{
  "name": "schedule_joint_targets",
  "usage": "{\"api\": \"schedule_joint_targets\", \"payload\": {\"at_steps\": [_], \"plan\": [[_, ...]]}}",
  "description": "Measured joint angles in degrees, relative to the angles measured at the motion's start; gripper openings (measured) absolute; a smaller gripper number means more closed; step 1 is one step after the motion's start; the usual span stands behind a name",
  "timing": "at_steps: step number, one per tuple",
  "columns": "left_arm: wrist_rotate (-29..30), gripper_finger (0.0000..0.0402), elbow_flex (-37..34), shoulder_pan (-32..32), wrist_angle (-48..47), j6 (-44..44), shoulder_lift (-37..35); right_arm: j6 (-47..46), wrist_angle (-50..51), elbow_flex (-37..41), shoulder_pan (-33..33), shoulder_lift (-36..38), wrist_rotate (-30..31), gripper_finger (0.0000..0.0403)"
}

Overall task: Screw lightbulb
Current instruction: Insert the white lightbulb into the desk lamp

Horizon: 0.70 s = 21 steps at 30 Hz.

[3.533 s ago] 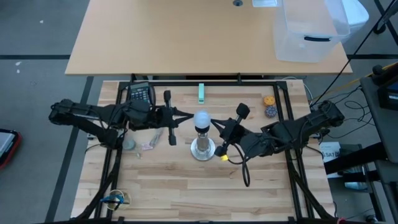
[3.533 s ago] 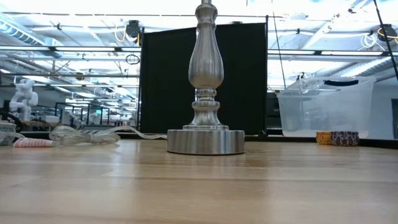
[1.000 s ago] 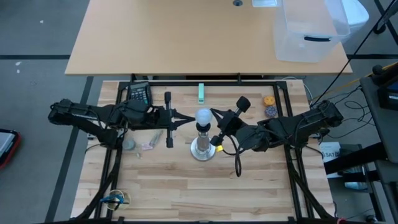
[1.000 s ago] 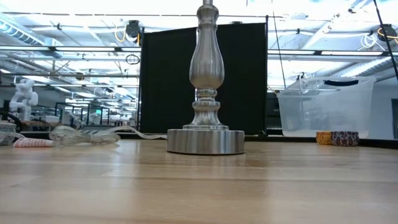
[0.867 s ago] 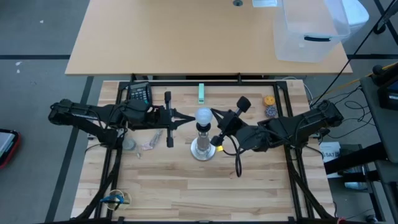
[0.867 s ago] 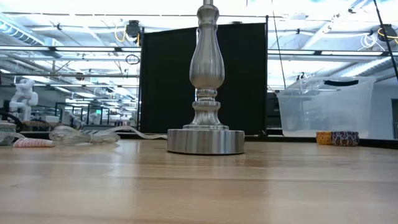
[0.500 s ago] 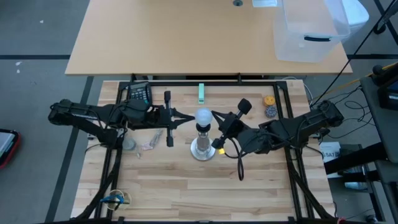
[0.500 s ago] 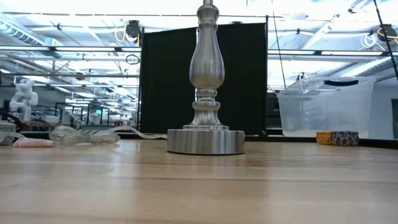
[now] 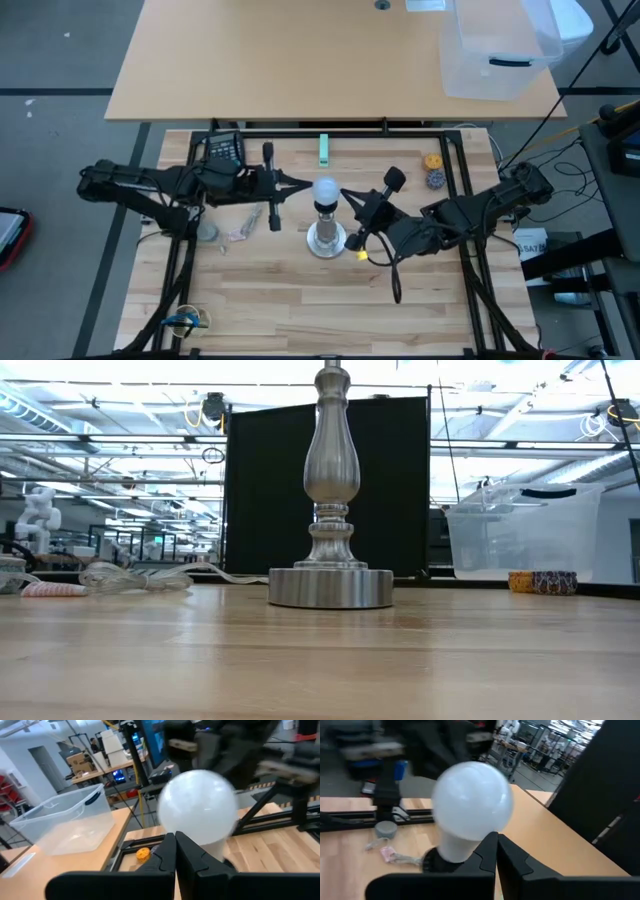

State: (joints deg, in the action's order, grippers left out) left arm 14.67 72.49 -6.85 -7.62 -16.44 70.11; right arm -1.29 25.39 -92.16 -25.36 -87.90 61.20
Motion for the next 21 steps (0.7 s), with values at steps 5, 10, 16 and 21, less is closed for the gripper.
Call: {"api": "schedule_joint_targets", "payload": {"at_steps": [5,10,16,21], "plan": [[-0.07,0.0001,0.00,0.92,-0.38,0.54,0.20,-0.16,0.06,0.00,-0.40,-0.20,-0.91,0.0000],[-0.60,0.0001,-0.01,1.68,-0.37,0.85,1.03,-0.51,0.06,0.00,-0.73,-0.18,-0.51,0.0000],[0.15,0.0001,-0.07,2.11,-0.73,0.94,2.29,-1.30,0.77,0.00,-1.51,-0.24,-0.19,0.0000],[0.97,0.0001,-0.07,1.45,-0.72,0.76,-0.29,-2.28,1.78,0.00,-2.70,-0.24,-0.01,0.0000]]}}
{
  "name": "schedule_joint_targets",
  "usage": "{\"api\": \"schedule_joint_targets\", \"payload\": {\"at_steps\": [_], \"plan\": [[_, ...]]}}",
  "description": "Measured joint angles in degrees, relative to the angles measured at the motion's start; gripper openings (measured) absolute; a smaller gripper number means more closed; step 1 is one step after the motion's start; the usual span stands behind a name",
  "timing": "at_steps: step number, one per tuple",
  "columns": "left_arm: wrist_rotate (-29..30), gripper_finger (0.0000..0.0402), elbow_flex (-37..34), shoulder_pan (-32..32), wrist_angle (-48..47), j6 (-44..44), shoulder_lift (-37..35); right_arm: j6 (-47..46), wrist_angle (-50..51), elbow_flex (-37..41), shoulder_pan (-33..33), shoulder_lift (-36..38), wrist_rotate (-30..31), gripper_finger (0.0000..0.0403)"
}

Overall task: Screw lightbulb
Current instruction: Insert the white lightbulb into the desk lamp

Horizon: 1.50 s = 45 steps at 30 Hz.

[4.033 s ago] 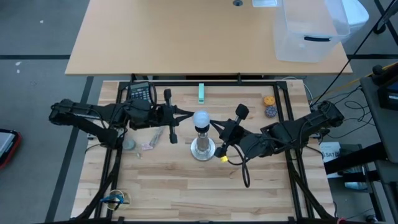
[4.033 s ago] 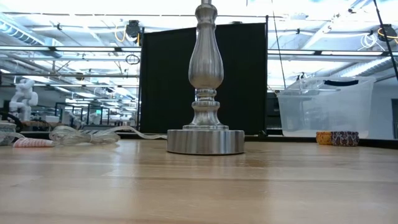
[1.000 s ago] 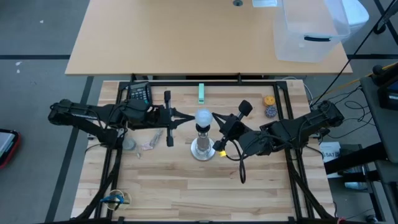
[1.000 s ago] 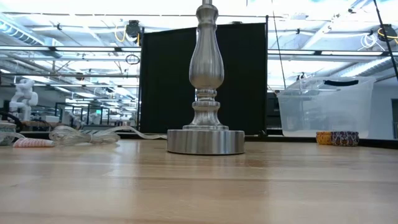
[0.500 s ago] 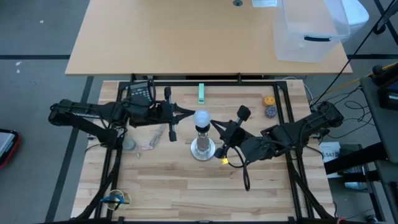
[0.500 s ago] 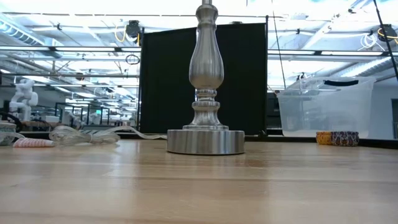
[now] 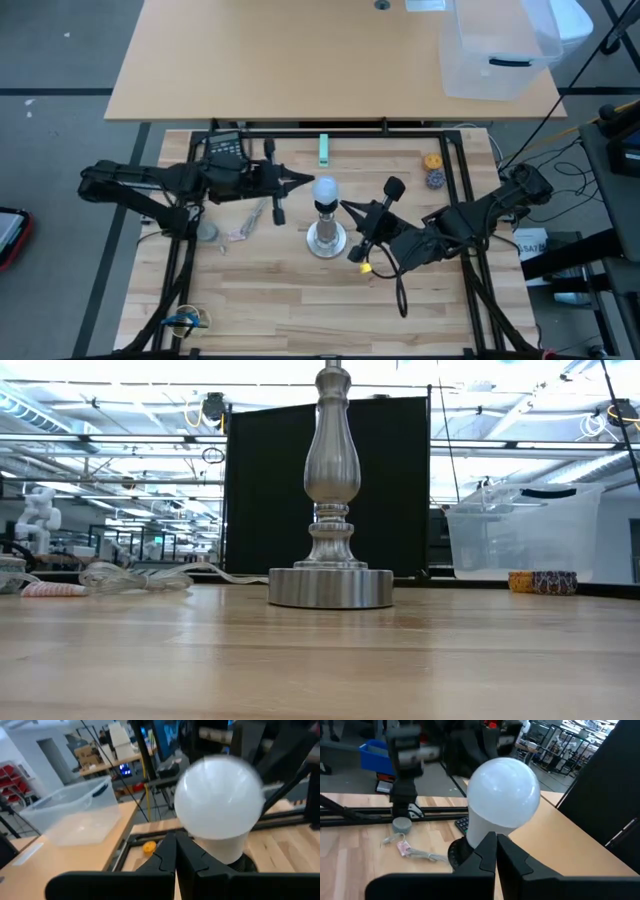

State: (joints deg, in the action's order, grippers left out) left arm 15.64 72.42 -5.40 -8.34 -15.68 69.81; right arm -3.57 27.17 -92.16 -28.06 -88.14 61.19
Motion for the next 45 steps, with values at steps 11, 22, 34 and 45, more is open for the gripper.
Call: {"api": "schedule_joint_targets", "payload": {"at_steps": [11,22,34,45], "plan": [[0.10,0.0001,0.02,-4.62,-0.74,-0.29,-2.19,-1.08,2.37,0.00,0.51,0.00,4.95,0.0000],[0.90,0.0001,0.04,-7.48,-0.48,-0.35,-1.41,1.65,0.25,0.00,4.94,0.00,4.91,0.0000],[0.45,0.0001,0.07,-7.38,1.46,-1.15,0.62,6.80,-5.12,0.00,7.13,0.02,1.58,0.0000],[1.01,0.0001,0.07,-6.00,1.50,-1.33,0.62,7.01,-5.22,0.00,6.59,0.03,0.67,0.0000]]}}
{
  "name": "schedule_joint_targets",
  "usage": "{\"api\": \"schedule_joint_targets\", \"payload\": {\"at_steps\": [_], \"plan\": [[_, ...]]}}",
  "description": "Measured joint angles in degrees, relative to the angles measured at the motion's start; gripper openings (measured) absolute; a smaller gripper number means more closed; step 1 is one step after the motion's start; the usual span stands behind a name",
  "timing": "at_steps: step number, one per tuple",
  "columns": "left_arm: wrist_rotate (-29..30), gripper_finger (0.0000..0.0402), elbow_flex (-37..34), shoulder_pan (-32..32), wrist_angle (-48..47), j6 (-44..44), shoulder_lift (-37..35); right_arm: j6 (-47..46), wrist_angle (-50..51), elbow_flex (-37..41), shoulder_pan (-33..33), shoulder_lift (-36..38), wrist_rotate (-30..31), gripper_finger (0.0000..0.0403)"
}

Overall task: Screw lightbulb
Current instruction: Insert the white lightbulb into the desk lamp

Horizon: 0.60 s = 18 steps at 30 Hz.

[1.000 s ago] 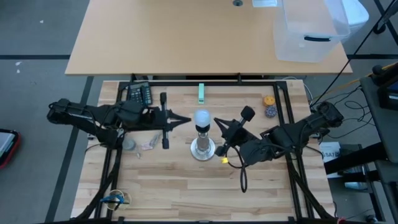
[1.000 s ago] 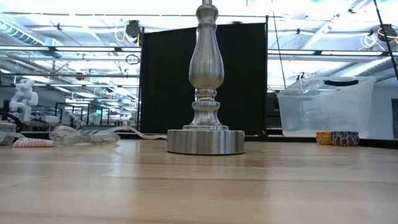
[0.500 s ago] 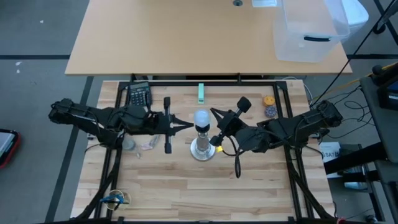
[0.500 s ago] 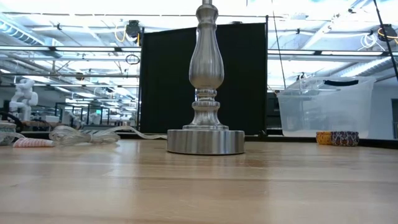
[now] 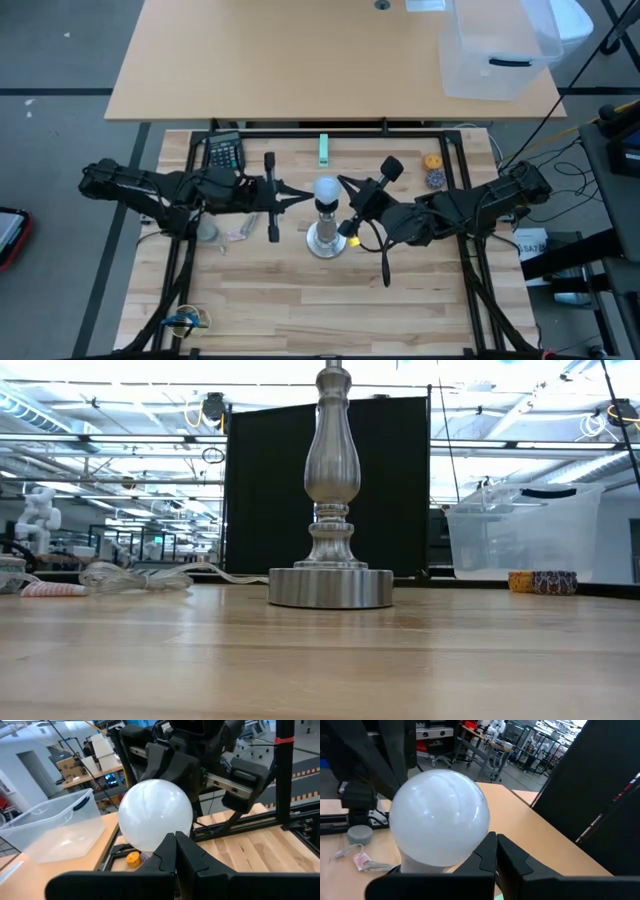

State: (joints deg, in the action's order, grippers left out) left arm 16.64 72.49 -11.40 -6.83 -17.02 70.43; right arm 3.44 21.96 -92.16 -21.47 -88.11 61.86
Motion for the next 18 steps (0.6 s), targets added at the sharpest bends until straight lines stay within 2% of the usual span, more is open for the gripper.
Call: {"api": "schedule_joint_targets", "payload": {"at_steps": [18], "plan": [[0.31,0.0001,0.00,0.35,-0.58,0.02,-0.07,-1.88,0.72,0.00,-2.71,0.08,0.25,0.0000]]}}
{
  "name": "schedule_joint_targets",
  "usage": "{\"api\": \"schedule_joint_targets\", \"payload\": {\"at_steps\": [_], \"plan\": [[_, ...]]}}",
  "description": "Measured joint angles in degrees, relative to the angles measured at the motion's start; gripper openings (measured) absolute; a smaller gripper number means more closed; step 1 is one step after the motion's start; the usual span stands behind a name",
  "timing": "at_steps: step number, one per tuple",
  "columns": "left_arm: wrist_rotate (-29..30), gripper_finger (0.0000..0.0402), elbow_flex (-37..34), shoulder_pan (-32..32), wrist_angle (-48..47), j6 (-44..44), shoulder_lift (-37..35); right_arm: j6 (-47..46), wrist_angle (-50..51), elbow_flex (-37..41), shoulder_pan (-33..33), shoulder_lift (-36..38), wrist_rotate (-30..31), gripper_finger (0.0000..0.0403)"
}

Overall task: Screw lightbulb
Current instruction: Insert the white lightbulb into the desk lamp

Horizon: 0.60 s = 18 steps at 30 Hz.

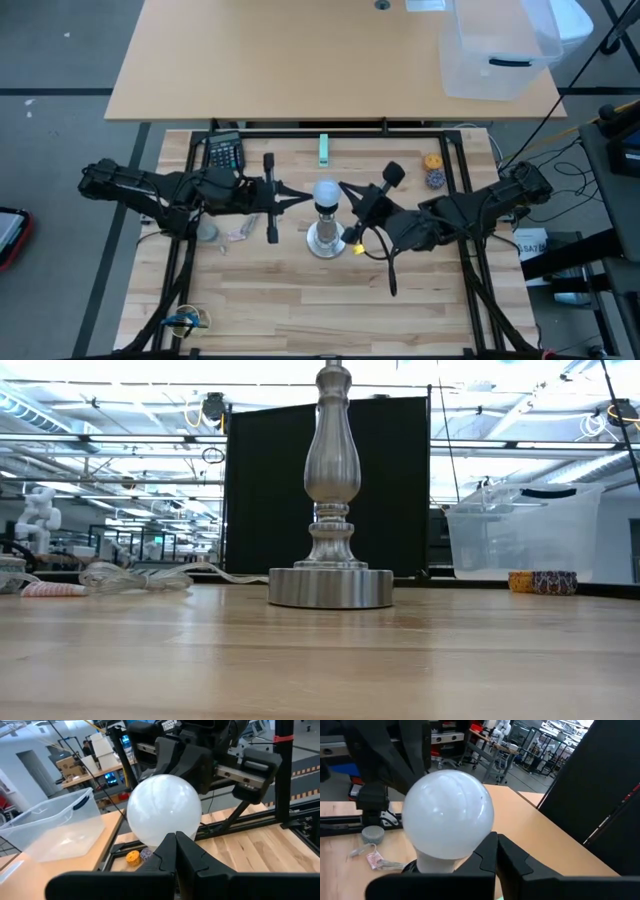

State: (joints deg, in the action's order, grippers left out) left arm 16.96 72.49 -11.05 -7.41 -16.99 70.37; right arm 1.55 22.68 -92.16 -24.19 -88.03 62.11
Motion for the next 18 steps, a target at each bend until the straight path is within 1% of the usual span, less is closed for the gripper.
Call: {"api": "schedule_joint_targets", "payload": {"at_steps": [10,18], "plan": [[2.33,0.0001,0.00,0.07,-0.20,0.00,-0.04,-2.35,1.21,0.00,-1.10,0.02,-0.20,0.0000],[2.66,0.0001,0.00,2.10,-0.14,0.63,0.02,-3.51,2.21,-0.02,-2.00,-0.03,-1.94,0.0000]]}}
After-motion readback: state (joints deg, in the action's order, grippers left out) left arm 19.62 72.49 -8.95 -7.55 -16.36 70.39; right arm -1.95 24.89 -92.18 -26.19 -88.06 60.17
